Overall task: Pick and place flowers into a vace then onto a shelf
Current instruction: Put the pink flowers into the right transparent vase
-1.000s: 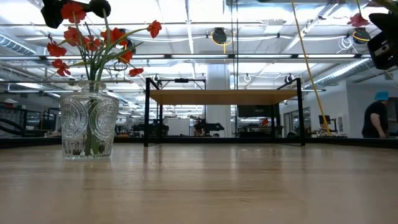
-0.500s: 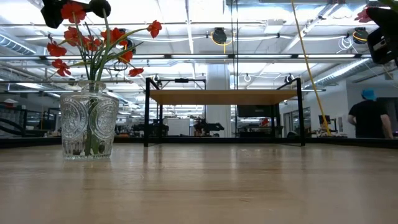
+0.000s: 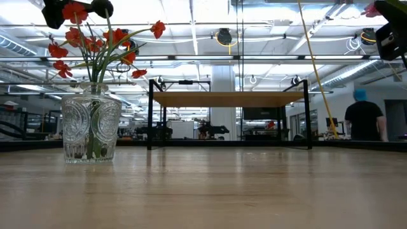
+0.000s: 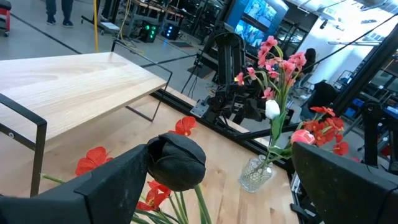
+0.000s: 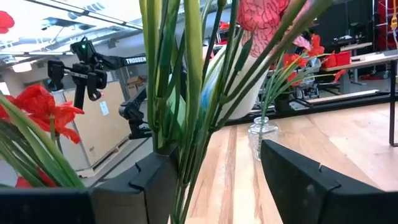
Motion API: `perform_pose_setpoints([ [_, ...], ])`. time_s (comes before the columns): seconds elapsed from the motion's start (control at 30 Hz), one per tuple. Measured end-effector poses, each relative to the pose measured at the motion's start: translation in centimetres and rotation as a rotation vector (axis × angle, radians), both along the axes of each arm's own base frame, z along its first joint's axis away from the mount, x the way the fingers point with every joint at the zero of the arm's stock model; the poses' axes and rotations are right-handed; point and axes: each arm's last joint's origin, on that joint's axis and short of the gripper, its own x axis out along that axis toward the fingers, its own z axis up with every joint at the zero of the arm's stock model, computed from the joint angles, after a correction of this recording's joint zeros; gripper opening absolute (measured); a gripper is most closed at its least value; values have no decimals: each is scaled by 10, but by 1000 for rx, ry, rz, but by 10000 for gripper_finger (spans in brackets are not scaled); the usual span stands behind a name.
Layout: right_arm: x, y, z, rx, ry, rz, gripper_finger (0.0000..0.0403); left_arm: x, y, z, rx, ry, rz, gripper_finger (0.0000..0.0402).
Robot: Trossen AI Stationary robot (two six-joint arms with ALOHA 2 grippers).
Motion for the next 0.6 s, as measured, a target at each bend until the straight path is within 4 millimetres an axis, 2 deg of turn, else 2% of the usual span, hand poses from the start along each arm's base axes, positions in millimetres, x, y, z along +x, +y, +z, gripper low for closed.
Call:
perform_pose_setpoints([
  [0.17, 0, 0, 1, -31, -14, -4, 217, 0, 0, 0, 0, 0, 0, 399],
  [0.6, 1, 0, -4, 142, 59, -5, 208, 0, 0, 0, 0, 0, 0, 399],
])
